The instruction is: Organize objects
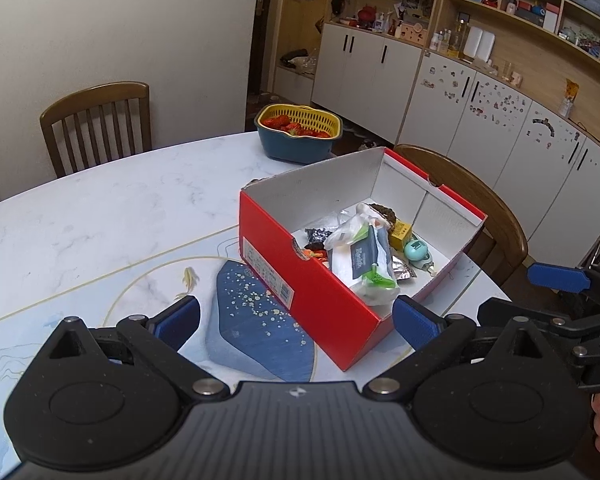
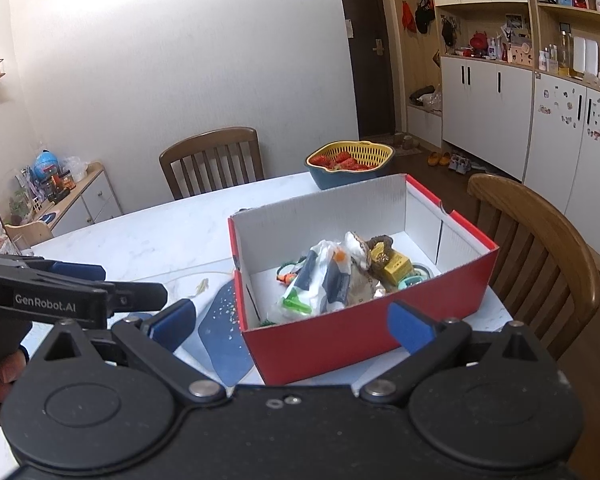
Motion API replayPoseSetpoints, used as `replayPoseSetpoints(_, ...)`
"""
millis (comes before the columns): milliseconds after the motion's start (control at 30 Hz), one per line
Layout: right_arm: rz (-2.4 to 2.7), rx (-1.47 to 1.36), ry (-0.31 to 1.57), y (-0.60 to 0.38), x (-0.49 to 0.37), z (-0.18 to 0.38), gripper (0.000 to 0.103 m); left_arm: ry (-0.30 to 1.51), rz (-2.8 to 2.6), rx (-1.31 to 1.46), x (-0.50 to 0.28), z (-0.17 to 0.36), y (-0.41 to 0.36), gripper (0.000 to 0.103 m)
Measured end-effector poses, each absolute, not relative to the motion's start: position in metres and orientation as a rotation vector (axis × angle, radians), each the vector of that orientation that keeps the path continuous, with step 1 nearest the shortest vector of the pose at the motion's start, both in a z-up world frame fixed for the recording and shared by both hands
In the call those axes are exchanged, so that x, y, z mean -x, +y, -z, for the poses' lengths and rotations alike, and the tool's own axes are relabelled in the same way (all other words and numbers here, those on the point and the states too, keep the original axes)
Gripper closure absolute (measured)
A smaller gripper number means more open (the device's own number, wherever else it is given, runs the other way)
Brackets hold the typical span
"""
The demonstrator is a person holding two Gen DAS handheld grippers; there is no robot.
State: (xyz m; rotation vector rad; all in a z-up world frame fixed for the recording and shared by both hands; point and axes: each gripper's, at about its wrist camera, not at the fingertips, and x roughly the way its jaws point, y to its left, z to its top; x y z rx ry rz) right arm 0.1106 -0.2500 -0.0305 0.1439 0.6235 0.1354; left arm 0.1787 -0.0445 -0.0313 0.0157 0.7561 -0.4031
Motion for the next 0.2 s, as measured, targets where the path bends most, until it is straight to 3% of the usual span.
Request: replayPoseSetpoints(200, -0.141, -0.139, 0.639, -0.2466, -0.1119, 0.0329, 0.001, 0.748, 0.397, -0.006, -0.1777, 0.0288, -0.0403, 0.000)
